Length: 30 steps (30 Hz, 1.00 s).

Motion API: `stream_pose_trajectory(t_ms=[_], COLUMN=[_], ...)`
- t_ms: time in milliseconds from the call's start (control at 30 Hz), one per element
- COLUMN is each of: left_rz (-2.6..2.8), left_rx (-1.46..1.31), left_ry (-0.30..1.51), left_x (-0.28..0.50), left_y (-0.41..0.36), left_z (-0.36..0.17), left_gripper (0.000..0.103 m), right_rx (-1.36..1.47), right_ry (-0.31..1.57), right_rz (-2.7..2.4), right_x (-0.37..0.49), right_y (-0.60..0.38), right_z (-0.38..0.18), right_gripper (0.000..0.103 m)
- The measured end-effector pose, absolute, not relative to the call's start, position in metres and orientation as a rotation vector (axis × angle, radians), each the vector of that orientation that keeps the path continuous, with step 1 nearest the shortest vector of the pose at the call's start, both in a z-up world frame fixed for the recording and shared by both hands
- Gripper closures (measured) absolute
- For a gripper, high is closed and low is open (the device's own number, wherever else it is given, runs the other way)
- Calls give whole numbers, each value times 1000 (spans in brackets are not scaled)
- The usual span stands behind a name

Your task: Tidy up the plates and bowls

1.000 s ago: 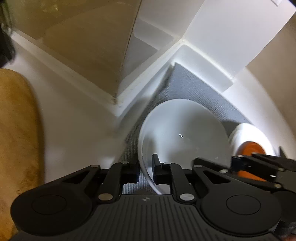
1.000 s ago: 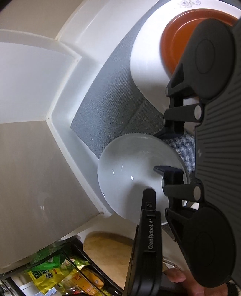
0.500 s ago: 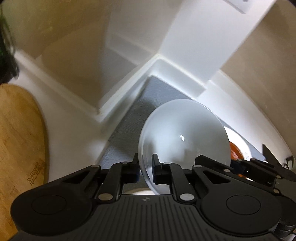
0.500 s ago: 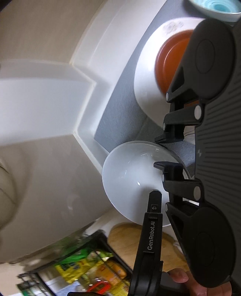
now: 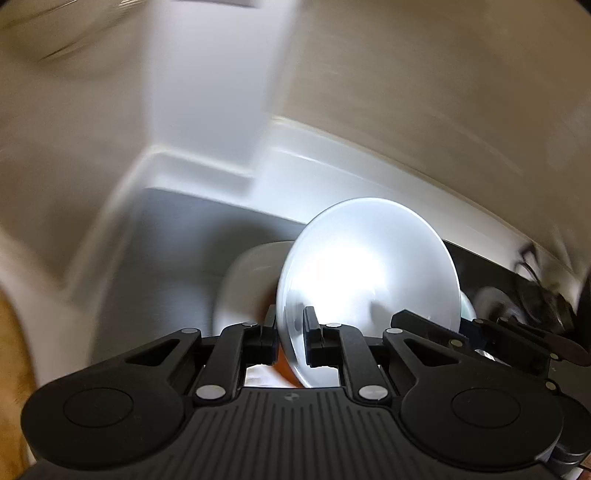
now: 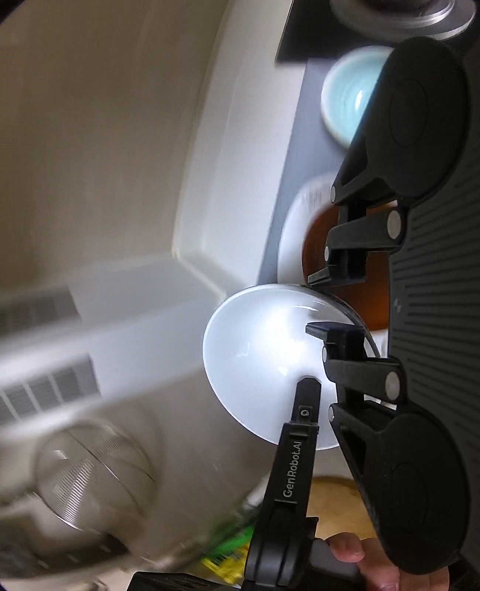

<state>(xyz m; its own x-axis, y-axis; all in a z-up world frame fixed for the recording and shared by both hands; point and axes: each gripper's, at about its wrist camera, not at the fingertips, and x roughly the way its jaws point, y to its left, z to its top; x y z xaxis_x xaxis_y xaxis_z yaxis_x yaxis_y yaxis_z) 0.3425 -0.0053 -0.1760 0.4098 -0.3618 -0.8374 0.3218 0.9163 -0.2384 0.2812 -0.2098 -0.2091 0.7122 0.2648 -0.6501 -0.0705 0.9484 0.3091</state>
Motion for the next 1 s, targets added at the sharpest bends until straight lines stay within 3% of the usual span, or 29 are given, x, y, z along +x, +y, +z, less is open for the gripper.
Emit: stream_pose_trajectory(t_ms=[400,767,1000], left_rz=[-702,-690,-664], left_rx=[120,295,340], left_ry=[1031,1230,1277], left_x=[336,353,358], left_y=[-152,-221,-222], left_z=[-136,-241,-264], left_gripper=[89,86,85], right_rx=[324,470,477], right_ry=[654,767,781], right_rz=[-91,-224,-225], right_x=[240,228,234], right_y=[-336,-380,-370], right_z=[-168,-262,-293], right_gripper=[82,83,84])
